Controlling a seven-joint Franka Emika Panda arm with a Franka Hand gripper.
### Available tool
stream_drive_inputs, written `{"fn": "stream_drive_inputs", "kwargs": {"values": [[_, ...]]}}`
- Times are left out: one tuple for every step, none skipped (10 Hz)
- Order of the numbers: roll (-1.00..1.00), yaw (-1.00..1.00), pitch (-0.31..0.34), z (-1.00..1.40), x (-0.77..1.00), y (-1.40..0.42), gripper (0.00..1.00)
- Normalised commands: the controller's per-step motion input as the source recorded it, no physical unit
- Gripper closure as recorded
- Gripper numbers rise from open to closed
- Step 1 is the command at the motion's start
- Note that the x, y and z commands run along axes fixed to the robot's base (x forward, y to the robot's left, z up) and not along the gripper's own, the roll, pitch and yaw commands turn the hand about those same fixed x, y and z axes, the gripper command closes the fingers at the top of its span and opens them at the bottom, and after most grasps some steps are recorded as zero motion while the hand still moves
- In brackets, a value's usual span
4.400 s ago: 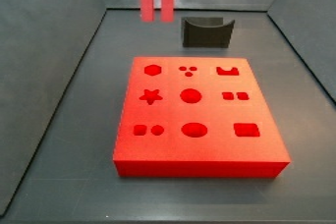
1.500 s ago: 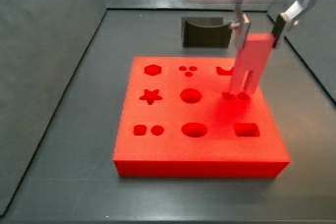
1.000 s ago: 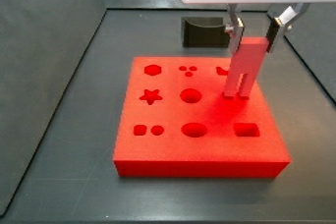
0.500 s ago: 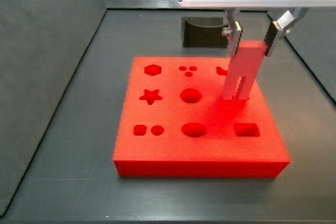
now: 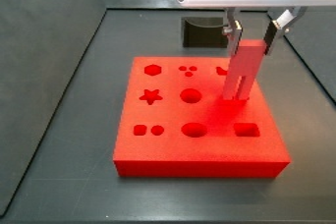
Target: Insert the double-square object.
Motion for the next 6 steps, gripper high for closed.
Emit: {"fn": "stream_drive_inputs", "kwargs": {"values": [[0.00,0.00,0.011,0.00,0.02,0.10,1.00],[0.00,0.00,0.000,0.00,0.04,0.04,1.00],[0.04,0.00,0.000,-0.10,0.00,0.00,1.00],[0.04,0.00,0.000,-0.19,0.00,0.00,1.00],[0.00,0.00,0.000,-0.18,0.00,0.00,1.00],[0.00,0.00,-0.050,-0.39,0.00,-0.01,1.00]]}}
